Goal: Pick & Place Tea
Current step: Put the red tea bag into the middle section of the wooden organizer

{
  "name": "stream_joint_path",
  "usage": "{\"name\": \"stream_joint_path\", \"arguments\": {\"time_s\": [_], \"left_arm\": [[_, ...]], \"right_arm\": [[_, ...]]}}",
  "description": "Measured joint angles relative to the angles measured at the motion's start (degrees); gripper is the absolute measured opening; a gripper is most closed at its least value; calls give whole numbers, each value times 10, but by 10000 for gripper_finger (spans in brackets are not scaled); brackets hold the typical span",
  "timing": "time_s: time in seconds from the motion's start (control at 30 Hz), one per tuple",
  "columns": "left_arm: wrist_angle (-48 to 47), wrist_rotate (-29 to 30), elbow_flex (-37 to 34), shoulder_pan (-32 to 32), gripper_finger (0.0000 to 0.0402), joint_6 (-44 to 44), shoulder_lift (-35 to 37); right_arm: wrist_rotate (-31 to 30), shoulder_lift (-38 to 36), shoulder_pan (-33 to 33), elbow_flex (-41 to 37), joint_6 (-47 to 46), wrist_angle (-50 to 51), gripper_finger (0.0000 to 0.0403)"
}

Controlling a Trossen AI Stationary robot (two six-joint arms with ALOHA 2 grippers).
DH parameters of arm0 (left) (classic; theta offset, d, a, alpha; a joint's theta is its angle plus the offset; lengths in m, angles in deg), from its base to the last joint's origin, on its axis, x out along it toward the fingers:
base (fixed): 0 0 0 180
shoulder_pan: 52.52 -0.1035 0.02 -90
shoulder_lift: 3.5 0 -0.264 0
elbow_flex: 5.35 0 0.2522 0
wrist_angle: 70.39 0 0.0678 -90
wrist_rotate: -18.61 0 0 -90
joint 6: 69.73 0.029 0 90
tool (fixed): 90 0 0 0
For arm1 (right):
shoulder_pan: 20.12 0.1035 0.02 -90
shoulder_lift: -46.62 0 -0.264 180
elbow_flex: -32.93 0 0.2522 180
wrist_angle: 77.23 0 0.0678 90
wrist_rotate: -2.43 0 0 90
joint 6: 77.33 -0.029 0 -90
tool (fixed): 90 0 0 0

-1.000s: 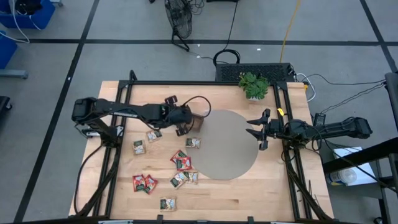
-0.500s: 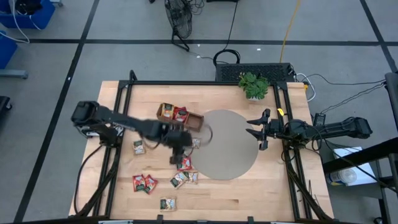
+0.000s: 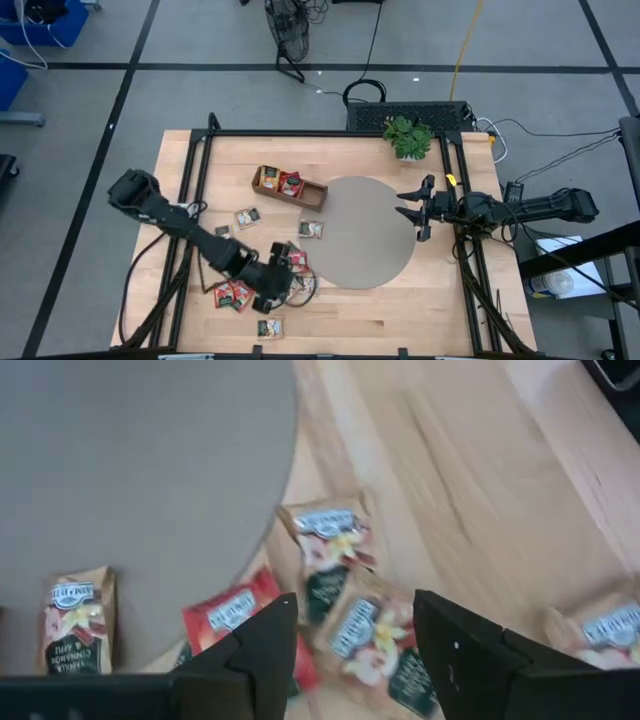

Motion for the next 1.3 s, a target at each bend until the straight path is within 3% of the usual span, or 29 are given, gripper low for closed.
{"name": "stream_joint_path", "arguments": {"time_s": [0.1, 0.3, 0.4, 0.7, 1.3], "left_arm": [[-8, 37, 0, 34, 202, 20, -5], [-56, 208, 0, 77, 202, 103, -42], [-100, 253, -1, 85, 202, 151, -75], [-107, 259, 0, 72, 202, 197, -148], [-59, 281, 0, 36, 202, 225, -152]], "right_arm": [[0, 0, 0, 0, 0, 0, 155], [0, 0, 0, 0, 0, 0, 155], [0, 0, 0, 0, 0, 0, 155], [0, 0, 0, 0, 0, 0, 155], [0, 0, 0, 0, 0, 0, 155]]}}
